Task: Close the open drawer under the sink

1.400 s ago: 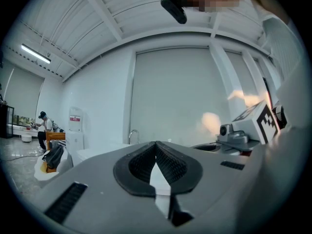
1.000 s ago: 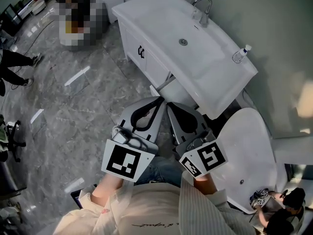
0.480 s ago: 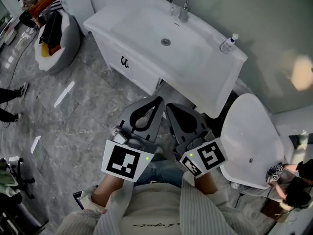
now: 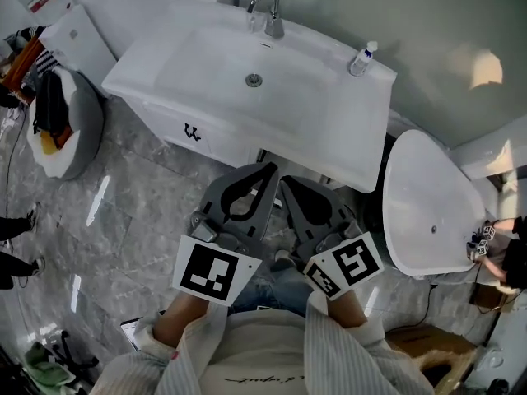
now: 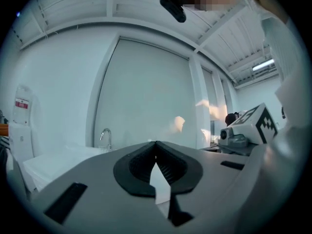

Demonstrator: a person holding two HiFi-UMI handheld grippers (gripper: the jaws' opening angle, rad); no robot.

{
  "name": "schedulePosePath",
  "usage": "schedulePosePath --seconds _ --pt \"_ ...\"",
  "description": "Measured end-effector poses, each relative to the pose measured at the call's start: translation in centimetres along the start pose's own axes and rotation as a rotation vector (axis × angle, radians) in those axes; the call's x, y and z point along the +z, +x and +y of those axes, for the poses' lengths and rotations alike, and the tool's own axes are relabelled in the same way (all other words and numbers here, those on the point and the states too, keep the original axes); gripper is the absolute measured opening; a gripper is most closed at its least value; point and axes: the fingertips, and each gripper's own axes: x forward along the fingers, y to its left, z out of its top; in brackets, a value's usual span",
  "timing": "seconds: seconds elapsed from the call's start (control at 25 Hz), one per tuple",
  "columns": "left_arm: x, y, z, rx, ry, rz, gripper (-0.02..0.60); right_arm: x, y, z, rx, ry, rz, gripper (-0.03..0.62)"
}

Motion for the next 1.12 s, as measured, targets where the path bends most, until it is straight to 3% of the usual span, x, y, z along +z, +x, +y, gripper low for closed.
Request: schedulePosePath --seconds 0.48,0.72,1.12 --pt "-2.2 1.7 -0.2 -0.314 -0.008 0.055 0.017 -1.1 -0.2 -1.6 -0.321 0.059 -0.029 0.01" --pt "-4.1 1.7 -1.1 -0.367 -0.02 0.087 0.017 -3.4 -2.1 -1.8 -0.409 0.107 -0.001 0.011" --pt "-8.2 1.1 -1.5 -0.386 -0.047 0.15 0.017 -7.9 -3.5 -2.8 -0.474 0.178 0.062 0.009"
